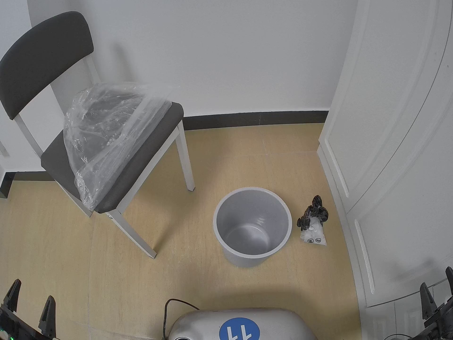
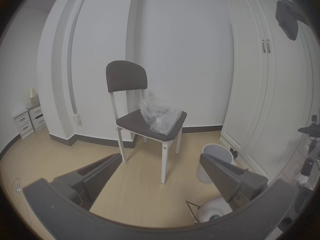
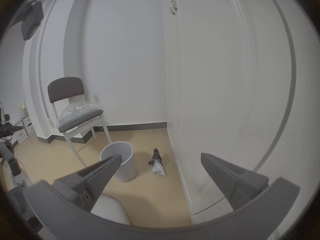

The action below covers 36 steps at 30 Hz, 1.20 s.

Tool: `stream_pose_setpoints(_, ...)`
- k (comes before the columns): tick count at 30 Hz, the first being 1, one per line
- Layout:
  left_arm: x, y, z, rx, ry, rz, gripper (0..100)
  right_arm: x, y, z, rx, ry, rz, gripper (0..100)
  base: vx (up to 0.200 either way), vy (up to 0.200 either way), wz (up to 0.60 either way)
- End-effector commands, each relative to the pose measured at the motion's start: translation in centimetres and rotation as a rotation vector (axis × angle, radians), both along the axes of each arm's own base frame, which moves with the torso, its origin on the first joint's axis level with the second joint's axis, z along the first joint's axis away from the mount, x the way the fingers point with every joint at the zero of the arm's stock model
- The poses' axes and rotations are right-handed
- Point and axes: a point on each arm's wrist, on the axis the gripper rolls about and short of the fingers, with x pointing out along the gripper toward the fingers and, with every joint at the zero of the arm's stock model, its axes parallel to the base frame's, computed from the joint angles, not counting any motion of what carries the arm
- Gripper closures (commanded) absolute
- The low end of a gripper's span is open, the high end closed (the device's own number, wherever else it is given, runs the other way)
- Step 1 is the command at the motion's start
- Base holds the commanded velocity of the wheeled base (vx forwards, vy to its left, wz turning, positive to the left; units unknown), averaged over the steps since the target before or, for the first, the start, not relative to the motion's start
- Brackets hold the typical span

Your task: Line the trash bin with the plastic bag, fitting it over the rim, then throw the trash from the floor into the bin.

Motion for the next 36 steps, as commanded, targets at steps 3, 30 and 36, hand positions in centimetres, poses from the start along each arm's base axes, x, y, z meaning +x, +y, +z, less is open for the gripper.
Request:
stream_pose_setpoints(3, 0.01, 0.0, -0.52, 0.013, 0.001, -0.002, 0, 0.01, 0.01, -0.52, -0.003, 0.001, 0.0, 0, 0.0, 0.0, 0.0)
stream_pose_setpoints(30, 0.01, -0.08, -0.43, 0.081, -0.009, -0.029, 0, -0.01, 0.06, -0.48, -0.076, 0.0, 0.018, 0, 0.0, 0.0, 0.0)
stream_pose_setpoints(36, -0.01, 0.04, -0.32, -0.019, -0.016, 0.023, 0, 0.01, 0.03, -0.5, -0.014, -0.001, 0.008, 0, 0.0, 0.0, 0.0)
